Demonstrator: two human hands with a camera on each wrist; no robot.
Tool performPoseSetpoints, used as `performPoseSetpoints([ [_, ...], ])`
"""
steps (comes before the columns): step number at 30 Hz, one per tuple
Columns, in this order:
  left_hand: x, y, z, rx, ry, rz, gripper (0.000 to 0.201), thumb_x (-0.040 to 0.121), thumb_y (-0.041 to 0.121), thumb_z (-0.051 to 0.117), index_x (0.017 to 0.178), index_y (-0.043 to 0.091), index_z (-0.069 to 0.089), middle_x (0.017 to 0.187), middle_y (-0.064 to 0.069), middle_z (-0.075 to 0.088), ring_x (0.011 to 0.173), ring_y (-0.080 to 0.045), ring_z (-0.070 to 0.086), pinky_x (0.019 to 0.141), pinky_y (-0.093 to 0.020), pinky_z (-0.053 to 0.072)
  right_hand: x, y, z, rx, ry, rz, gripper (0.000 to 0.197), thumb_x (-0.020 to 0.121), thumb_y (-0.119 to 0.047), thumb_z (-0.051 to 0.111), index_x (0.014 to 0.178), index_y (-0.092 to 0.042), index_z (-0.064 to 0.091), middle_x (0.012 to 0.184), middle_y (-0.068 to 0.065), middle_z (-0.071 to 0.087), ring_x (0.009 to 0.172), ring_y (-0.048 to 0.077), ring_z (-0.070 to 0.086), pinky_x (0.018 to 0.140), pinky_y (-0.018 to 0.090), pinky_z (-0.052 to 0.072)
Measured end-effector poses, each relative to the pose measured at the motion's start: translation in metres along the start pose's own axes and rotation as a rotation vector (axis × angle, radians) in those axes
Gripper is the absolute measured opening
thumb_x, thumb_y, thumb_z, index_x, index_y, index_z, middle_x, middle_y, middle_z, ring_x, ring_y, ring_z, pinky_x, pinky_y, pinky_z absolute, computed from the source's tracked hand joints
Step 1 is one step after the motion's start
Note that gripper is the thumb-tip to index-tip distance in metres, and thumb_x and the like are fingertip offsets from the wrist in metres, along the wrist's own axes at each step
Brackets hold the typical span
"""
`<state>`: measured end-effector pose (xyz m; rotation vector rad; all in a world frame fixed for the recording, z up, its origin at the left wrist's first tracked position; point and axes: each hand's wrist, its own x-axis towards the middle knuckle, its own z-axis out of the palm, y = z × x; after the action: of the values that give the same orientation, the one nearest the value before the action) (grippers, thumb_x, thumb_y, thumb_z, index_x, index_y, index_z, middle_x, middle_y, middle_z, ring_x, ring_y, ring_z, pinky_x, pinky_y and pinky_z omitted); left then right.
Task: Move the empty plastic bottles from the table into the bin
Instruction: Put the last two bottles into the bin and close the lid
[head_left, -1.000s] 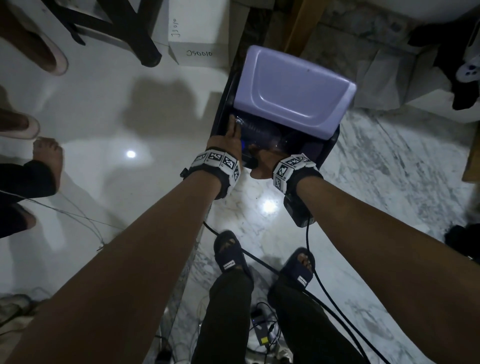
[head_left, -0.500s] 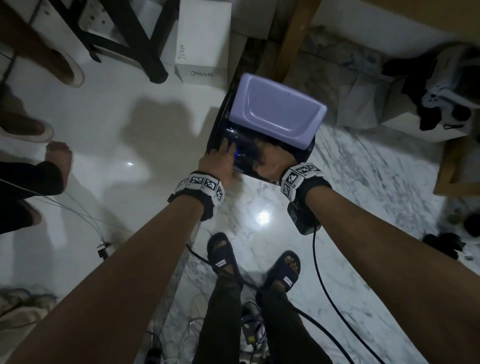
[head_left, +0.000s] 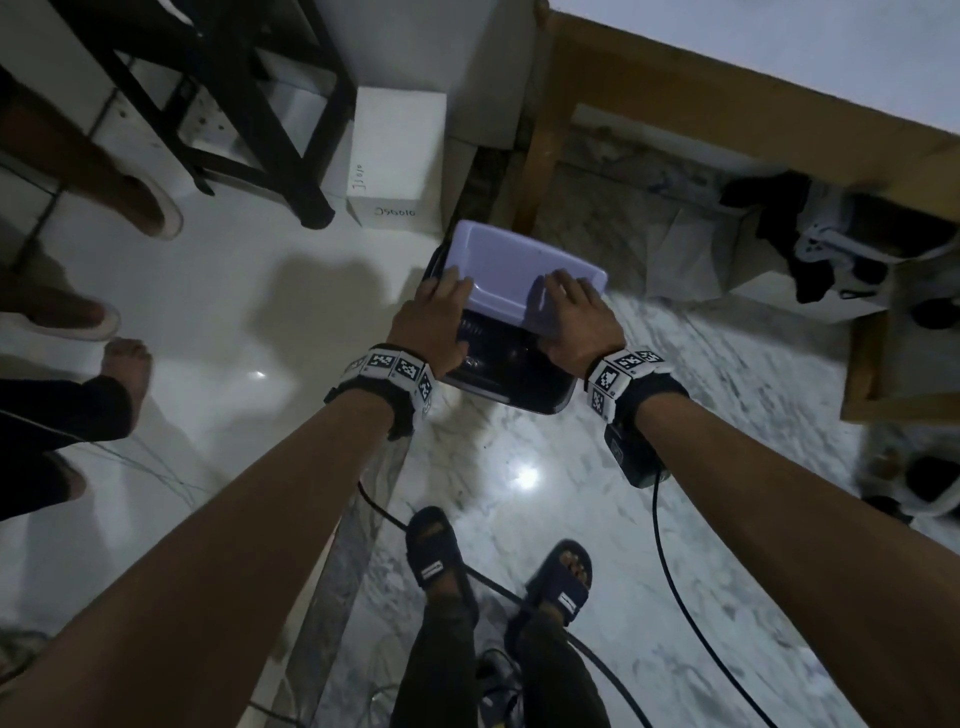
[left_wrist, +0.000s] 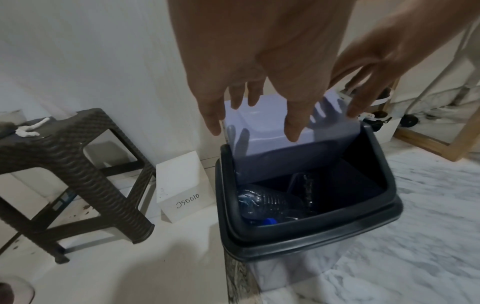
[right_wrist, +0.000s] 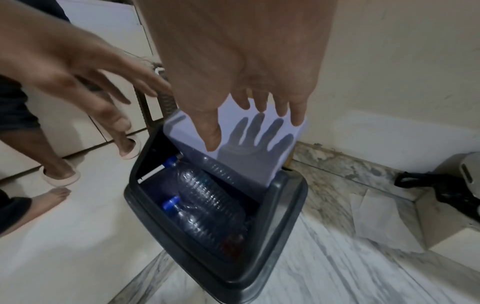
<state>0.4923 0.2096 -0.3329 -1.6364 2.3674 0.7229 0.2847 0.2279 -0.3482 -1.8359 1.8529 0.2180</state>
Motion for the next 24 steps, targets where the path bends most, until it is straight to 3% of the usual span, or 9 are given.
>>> performPoseSetpoints([
  [3,0.024,-0.008,0.004,0.099,-0.026,0.034,0.077,0.086,0.014,0.062,0.151,0.017,0.021,0.161,-0.004,0.012,0.146,-0.031,0.016,0.108,-0.047,0.035,0.009,0.012,0.015,-0.075,-0.006,-0.004,0.094,0.082,-0.028,0.069,0.154,-0.015,0.01,0.163,0.008,0.005,0.149,0.035,0.008,0.12,0.049,0.017],
  [6,0.045,-0.019,0.015,0.155,-0.057,0.062,0.074,0.088,0.012,0.058,0.151,0.02,0.021,0.162,-0.003,0.01,0.147,-0.033,0.013,0.109,-0.048,0.032,0.02,0.018,0.026,-0.094,0.022,0.012,0.09,0.084,-0.028,0.067,0.154,-0.016,0.013,0.163,0.007,0.006,0.149,0.034,0.009,0.118,0.051,0.017],
  [11,0.065,-0.025,0.025,0.164,-0.072,0.104,0.078,0.084,0.011,0.062,0.15,0.022,0.022,0.162,-0.001,0.012,0.142,-0.037,0.022,0.103,-0.048,0.039,0.029,0.024,0.041,-0.088,0.033,0.048,0.086,0.084,-0.026,0.067,0.153,-0.018,0.016,0.163,0.005,0.009,0.149,0.034,0.01,0.118,0.052,0.018],
  [17,0.074,-0.016,0.026,0.135,-0.03,0.108,0.071,0.082,0.004,0.061,0.146,0.019,0.032,0.152,-0.002,0.034,0.133,-0.036,0.031,0.096,-0.045,0.047,0.032,0.023,0.044,-0.033,-0.017,0.071,0.072,0.085,-0.028,0.06,0.149,-0.026,0.027,0.155,0.002,0.031,0.141,0.036,0.025,0.115,0.053,0.025],
  [20,0.07,-0.022,0.036,0.091,-0.069,0.073,0.072,0.085,-0.001,0.055,0.147,0.023,0.03,0.156,-0.001,0.026,0.134,-0.036,0.03,0.088,-0.044,0.05,0.029,0.023,0.052,-0.023,-0.066,0.147,0.078,0.085,-0.025,0.06,0.151,-0.035,0.019,0.16,0.0,0.019,0.147,0.038,0.011,0.115,0.064,0.013],
  [24,0.067,-0.033,0.048,0.067,-0.04,0.066,0.073,0.088,-0.001,0.052,0.149,0.027,0.026,0.16,0.0,0.018,0.13,-0.04,0.036,0.079,-0.044,0.05,0.03,0.028,0.054,0.081,-0.101,0.18,0.074,0.089,-0.026,0.056,0.151,-0.038,0.018,0.16,0.001,0.016,0.147,0.04,0.009,0.111,0.069,0.014],
])
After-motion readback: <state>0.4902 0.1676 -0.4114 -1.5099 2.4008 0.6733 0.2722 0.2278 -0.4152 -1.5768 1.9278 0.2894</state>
